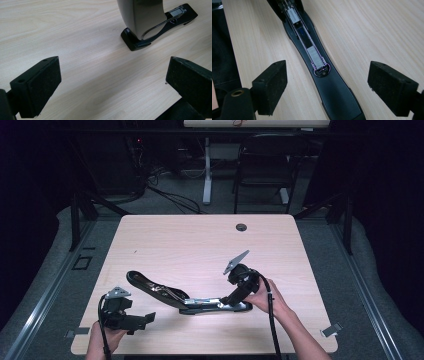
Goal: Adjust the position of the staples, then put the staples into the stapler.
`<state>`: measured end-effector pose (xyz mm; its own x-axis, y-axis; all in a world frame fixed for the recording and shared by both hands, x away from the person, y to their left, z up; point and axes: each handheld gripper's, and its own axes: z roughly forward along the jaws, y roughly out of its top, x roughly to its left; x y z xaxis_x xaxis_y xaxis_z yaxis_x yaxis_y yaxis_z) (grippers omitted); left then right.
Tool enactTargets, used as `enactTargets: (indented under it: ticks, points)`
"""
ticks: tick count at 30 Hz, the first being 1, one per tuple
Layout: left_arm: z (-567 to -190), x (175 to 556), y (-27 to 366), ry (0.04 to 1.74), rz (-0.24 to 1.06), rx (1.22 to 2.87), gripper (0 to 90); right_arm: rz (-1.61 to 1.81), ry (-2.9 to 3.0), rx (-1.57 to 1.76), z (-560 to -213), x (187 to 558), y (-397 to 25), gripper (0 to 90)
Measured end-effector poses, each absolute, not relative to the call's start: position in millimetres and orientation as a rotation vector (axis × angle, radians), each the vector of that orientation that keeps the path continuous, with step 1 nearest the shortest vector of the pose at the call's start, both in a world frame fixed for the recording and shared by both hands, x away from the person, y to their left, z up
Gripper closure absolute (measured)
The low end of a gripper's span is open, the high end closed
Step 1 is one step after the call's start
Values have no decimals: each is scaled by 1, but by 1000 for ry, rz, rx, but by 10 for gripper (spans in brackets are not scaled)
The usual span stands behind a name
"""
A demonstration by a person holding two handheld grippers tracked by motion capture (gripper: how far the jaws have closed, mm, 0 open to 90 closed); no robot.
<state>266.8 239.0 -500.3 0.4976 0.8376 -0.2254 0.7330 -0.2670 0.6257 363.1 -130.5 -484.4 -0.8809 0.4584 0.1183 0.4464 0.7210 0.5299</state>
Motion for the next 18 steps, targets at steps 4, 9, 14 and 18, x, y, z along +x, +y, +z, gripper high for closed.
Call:
enactTargets:
  ticks: [4, 9, 14, 18]
  points:
    - [-500, 266, 241, 1284, 189, 2050, 2, 907, 2873, 799, -480, 358, -135, 150]
    - [-499, 266, 240, 1275, 186, 2050, 2, 916, 2863, 828, -478, 353, -144, 151]
    - [-499, 265, 242, 1275, 189, 2046, 2, 919, 2841, 871, -479, 353, -150, 150]
    - [-499, 265, 241, 1275, 185, 2043, 2, 916, 2821, 891, -478, 353, -152, 151]
